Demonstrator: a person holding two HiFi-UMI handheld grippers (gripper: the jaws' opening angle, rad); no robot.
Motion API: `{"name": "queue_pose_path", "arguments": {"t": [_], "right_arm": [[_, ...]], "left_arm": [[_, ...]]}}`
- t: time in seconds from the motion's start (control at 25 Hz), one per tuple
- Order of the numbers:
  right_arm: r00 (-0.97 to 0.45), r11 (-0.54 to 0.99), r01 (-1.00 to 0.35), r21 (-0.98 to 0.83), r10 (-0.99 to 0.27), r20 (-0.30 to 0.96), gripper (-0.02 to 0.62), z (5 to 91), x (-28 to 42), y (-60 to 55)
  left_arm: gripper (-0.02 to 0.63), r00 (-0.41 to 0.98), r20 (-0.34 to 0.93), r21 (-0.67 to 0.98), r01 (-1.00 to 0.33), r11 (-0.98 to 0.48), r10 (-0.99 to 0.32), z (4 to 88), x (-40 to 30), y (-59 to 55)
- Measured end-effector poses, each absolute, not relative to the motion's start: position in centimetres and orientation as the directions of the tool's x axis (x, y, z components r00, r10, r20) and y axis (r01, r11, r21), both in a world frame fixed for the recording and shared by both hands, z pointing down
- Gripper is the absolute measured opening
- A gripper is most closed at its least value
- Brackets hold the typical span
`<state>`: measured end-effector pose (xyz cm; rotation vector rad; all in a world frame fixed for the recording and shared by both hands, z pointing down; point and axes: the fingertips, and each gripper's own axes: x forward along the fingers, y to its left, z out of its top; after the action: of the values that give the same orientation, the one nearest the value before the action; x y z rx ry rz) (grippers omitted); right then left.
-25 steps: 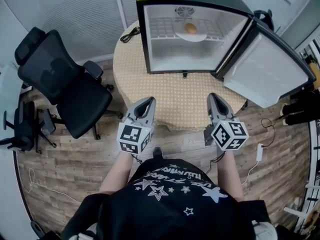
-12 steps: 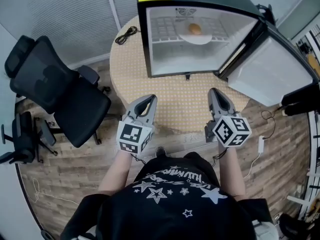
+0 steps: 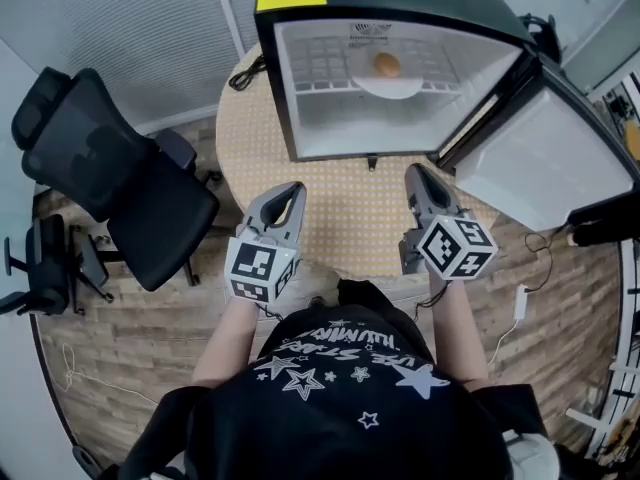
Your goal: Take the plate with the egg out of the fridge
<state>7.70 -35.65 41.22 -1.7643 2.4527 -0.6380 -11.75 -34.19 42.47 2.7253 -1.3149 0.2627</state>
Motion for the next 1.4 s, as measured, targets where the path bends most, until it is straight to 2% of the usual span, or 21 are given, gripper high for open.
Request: {"name": "queue_pose_path", "arguments": {"t": [0.32,0.44,0.56,0.68,1.08,1.24,1.4], "right_arm": [[-0.455,0.34,-0.793,-0.505,-0.882,0.121,0.048,39.8,7.6,-41.9],[-0.511,0.376,-0.679,-0.63,-0.859,0.039,0.145,38.7,7.1,-43.7],[-0.533,0.379,-0.583,-0.719,-0.846,-0.015,0.176,38.0,6.9,-45.2],[-0.529,0.355,-0.546,-0.759,-0.848,-0.016,0.195,38.1,7.2,-46.6],[-0.555,0.28,-0.4,-0.873,-0.832,-0.013,0.21,39.2,7.2,-49.5],[-0.546,0.256,-0.313,-0.915,-0.837,-0.047,0.21,39.3,7.4,-50.4],[-0.543,0.24,-0.326,-0.915,-0.839,-0.027,0.209,39.2,7.3,-51.2]], "left_arm": [[0.008,0.552,0.201,0.0,-0.826,-0.564,-0.809,41.7,-10.5,-37.6],[0.008,0.547,0.208,-0.001,-0.829,-0.559,-0.811,41.8,-9.7,-38.8],[0.008,0.544,0.218,0.001,-0.83,-0.557,-0.81,41.9,-9.0,-39.8],[0.008,0.542,0.225,0.002,-0.831,-0.556,-0.809,41.9,-8.3,-40.7],[0.008,0.518,0.245,-0.027,-0.841,-0.54,-0.82,41.8,-7.1,-42.6],[0.008,0.512,0.256,-0.041,-0.841,-0.539,-0.82,42.2,-6.7,-42.9],[0.008,0.507,0.27,-0.025,-0.846,-0.532,-0.818,42.8,-6.7,-43.1]]}}
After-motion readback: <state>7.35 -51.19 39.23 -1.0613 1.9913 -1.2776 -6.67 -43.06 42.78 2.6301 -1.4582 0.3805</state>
